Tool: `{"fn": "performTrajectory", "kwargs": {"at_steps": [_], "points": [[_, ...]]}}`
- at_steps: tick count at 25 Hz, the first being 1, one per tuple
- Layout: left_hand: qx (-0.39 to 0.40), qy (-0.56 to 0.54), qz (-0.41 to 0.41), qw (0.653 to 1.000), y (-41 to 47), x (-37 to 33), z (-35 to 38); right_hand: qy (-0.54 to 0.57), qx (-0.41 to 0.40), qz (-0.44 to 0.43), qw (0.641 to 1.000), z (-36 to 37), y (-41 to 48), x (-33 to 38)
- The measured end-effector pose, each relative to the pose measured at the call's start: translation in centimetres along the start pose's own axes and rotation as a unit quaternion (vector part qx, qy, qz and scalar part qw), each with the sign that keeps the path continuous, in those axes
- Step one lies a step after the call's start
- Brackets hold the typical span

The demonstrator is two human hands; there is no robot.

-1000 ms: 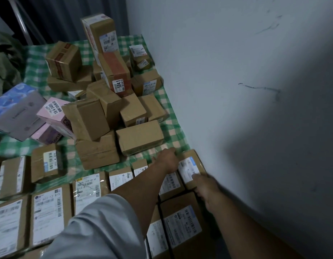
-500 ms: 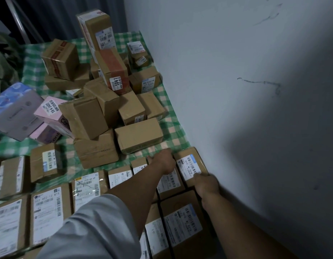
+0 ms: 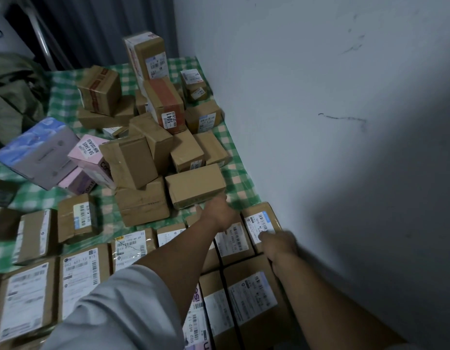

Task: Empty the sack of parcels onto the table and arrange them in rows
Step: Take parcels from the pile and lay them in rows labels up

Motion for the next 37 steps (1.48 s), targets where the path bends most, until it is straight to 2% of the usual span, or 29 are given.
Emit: {"fn": "performTrajectory", "kwargs": {"at_steps": [5,13,19,22,25,32,37], "points": [[-0.046,-0.078,-0.035,0.995,-3.1,3.2,-4.5,-0.106,-0.016,-0.067,0.992,-1.0,-4.8,5.1],[-0.125,-0.166,-0.049,0.977,-9.5,9.5,-11.6,-0.140,0.033,-0.160,0.977,3.0,-10.5,10.0],[-0.150,-0.206,-0.063,0.965,-8.8,11.7,-13.3,-0.274,0.027,-0.246,0.929,6.8,-10.1,12.7],[-0.162,-0.240,-0.071,0.955,-6.7,11.3,-12.9,-0.304,0.057,-0.290,0.906,8.6,-7.9,14.8],[-0.150,-0.272,-0.078,0.947,-4.1,10.2,-12.0,-0.372,0.077,-0.340,0.860,10.2,-5.3,17.2],[-0.133,-0.333,-0.091,0.929,-0.1,9.8,-9.6,-0.515,0.117,-0.472,0.706,14.4,-0.5,19.6],[-0.136,-0.357,-0.119,0.916,1.0,10.8,-9.3,-0.546,0.101,-0.519,0.649,16.2,1.5,19.1]]}}
Point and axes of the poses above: each hand's wrist, its own y-axis towards the middle knuckle, its own z-axis out of the palm, x = y × z, the point moved 4 cm from there along y, towards the middle knuckle, and after that the axes turned 1 degree about -z, right-handed, at the moved point
